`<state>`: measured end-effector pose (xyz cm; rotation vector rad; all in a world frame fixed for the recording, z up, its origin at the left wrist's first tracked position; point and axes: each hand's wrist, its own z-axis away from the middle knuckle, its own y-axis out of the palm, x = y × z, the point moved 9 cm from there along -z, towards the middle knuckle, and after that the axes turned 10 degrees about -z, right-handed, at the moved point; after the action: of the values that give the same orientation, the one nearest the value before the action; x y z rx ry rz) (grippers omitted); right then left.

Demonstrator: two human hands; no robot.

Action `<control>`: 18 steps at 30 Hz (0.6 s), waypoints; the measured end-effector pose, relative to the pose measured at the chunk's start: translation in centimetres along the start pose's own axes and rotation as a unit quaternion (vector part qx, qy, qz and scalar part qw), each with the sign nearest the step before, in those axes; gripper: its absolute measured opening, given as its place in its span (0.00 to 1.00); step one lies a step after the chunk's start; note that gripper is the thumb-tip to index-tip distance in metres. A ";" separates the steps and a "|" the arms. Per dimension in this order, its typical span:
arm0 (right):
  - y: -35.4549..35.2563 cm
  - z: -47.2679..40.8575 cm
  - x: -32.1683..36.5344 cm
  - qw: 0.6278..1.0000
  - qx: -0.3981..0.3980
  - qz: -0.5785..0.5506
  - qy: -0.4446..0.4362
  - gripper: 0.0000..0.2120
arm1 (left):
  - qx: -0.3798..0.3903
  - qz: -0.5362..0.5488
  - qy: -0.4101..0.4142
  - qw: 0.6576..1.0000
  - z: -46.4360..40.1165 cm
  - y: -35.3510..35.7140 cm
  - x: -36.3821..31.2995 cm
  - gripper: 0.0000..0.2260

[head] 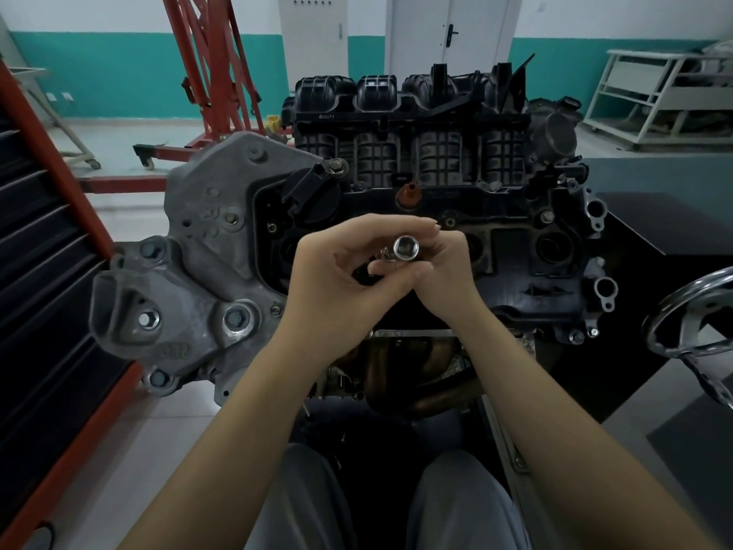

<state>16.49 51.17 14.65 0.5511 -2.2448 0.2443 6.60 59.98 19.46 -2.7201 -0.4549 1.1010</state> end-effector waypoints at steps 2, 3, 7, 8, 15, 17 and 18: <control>-0.2 0.0 -0.4 1.000 -0.007 -0.002 0.005 0.13 | -0.041 -0.038 -0.005 0.998 0.0 -0.6 0.0 0.15; -0.2 0.0 -0.3 1.000 -0.008 -0.001 0.006 0.14 | -0.059 -0.046 -0.008 0.997 0.1 -0.8 0.0 0.15; 0.3 0.0 0.4 0.999 0.036 0.004 -0.006 0.14 | -0.055 -0.013 -0.005 0.998 0.2 -0.7 0.0 0.16; 0.3 -0.1 0.4 0.999 0.038 0.002 -0.007 0.15 | -0.043 0.010 -0.009 0.999 0.1 -0.7 0.1 0.17; -0.4 -0.1 -0.3 1.000 -0.003 0.009 -0.001 0.15 | -0.042 -0.041 -0.009 0.998 -0.1 -0.5 0.1 0.12; 0.1 -0.1 0.0 1.000 0.026 0.010 -0.002 0.10 | -0.058 -0.038 -0.012 0.998 -0.1 -0.7 0.2 0.11; 0.5 -0.1 0.2 0.999 0.041 0.013 -0.002 0.09 | -0.056 -0.024 -0.018 0.998 -0.1 -0.7 0.3 0.13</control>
<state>16.20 51.57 14.86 0.5657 -2.2545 0.3509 6.68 60.75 19.53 -2.7736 -0.6011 1.1474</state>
